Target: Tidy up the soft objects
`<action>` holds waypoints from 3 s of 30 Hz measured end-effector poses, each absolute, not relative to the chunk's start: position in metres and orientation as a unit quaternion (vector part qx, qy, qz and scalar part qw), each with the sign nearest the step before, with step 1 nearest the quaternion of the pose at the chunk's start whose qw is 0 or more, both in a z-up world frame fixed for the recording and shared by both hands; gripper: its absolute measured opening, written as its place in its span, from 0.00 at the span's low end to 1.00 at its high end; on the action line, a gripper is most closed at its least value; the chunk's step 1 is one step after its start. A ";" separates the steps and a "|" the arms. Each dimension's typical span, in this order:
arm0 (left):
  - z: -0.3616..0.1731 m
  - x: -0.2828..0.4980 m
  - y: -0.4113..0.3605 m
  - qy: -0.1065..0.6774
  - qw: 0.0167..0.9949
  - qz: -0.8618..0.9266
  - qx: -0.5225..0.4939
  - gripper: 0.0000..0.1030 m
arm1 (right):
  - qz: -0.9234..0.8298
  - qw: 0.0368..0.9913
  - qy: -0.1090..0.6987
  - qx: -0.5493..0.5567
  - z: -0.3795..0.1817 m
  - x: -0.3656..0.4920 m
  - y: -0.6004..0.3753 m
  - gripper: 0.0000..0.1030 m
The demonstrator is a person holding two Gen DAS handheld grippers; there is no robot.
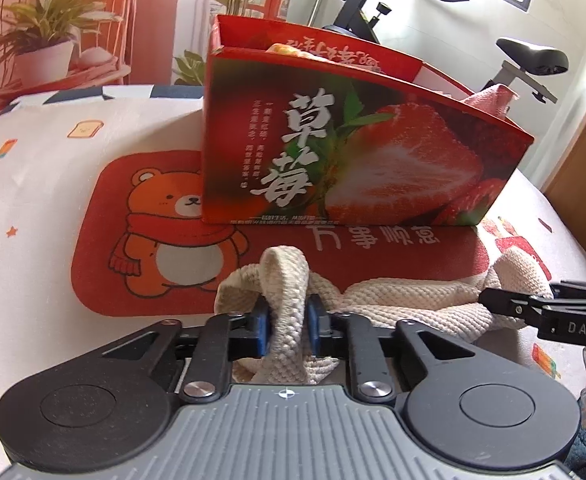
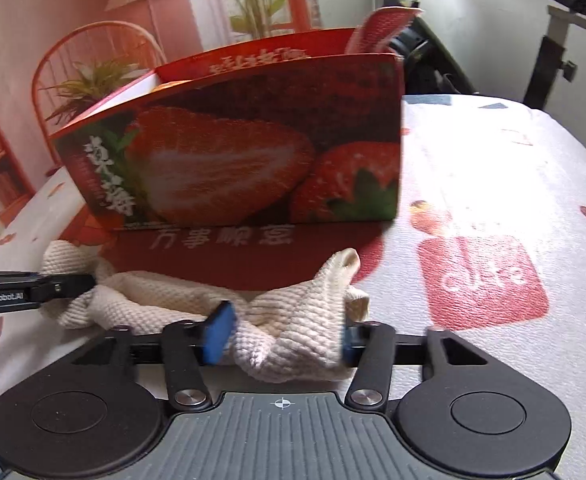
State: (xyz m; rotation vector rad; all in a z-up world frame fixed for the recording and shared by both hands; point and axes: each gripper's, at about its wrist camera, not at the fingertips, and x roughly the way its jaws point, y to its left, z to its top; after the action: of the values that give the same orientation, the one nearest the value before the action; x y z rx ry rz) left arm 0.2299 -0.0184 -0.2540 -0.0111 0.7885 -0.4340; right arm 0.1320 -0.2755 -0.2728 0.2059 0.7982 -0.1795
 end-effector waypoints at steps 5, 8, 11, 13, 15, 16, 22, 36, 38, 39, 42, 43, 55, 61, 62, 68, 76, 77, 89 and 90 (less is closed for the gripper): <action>-0.239 0.222 -0.017 0.362 0.907 -0.217 -0.012 0.11 | -0.081 0.920 0.375 0.085 -0.257 0.135 -0.273 0.19; -0.217 0.215 -0.015 0.336 0.914 -0.229 -0.017 0.10 | -0.074 0.931 0.346 0.087 -0.237 0.133 -0.276 0.13; -0.190 0.211 -0.013 0.301 0.923 -0.239 -0.016 0.10 | -0.062 0.947 0.308 0.074 -0.206 0.134 -0.279 0.12; -0.170 0.211 -0.009 0.279 0.930 -0.239 -0.025 0.10 | -0.054 0.956 0.281 0.065 -0.185 0.137 -0.281 0.12; -0.150 0.215 -0.008 0.257 0.935 -0.241 -0.034 0.10 | -0.049 0.964 0.255 0.056 -0.163 0.143 -0.285 0.12; -0.142 0.218 -0.010 0.248 0.938 -0.241 -0.035 0.10 | -0.046 0.967 0.245 0.050 -0.152 0.147 -0.289 0.12; -0.106 0.253 -0.032 0.211 0.950 -0.229 -0.031 0.11 | -0.054 0.979 0.197 0.018 -0.113 0.189 -0.308 0.12; -0.158 0.354 -0.062 0.333 0.918 -0.217 0.001 0.11 | -0.073 0.954 0.291 0.000 -0.178 0.262 -0.323 0.12; -0.158 0.358 -0.066 0.326 0.921 -0.212 0.017 0.11 | -0.082 0.952 0.293 -0.002 -0.184 0.262 -0.323 0.12; -0.158 0.359 -0.068 0.325 0.922 -0.211 0.020 0.11 | -0.085 0.953 0.291 0.001 -0.185 0.263 -0.324 0.13; -0.161 0.356 -0.070 0.341 0.914 -0.218 0.029 0.11 | -0.085 0.951 0.296 0.010 -0.189 0.264 -0.327 0.13; -0.163 0.355 -0.072 0.344 0.912 -0.222 0.036 0.11 | -0.080 0.950 0.301 0.009 -0.190 0.264 -0.327 0.13; -0.130 0.322 -0.051 0.318 0.922 -0.219 0.008 0.87 | -0.077 0.955 0.285 -0.015 -0.158 0.228 -0.306 0.74; -0.088 0.275 -0.035 0.268 0.944 -0.190 0.023 1.00 | -0.080 0.970 0.230 0.004 -0.107 0.188 -0.288 1.00; -0.080 0.265 -0.033 0.258 0.948 -0.183 0.024 1.00 | -0.077 0.970 0.232 0.006 -0.099 0.182 -0.284 1.00; -0.044 0.204 -0.018 0.226 0.961 -0.156 0.023 1.00 | -0.085 0.975 0.204 0.031 -0.056 0.131 -0.259 1.00; -0.008 0.133 0.000 0.186 0.977 -0.101 0.021 1.00 | -0.088 0.980 0.176 0.013 -0.010 0.069 -0.211 1.00; -0.001 0.122 0.003 0.180 0.978 -0.107 0.017 1.00 | -0.090 0.981 0.172 0.011 -0.005 0.062 -0.206 1.00; 0.050 0.044 0.012 0.109 0.988 -0.107 0.034 1.00 | -0.089 0.988 0.128 0.008 0.057 -0.012 -0.165 1.00; 0.051 0.041 0.012 0.106 0.988 -0.104 0.034 1.00 | -0.090 0.988 0.126 0.008 0.060 -0.014 -0.163 1.00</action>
State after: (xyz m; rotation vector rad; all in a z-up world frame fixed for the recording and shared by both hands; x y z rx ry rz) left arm 0.0411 0.0116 0.0507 0.0691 0.2137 -0.2095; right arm -0.0137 -0.1626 0.0597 0.0153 0.2534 -0.1801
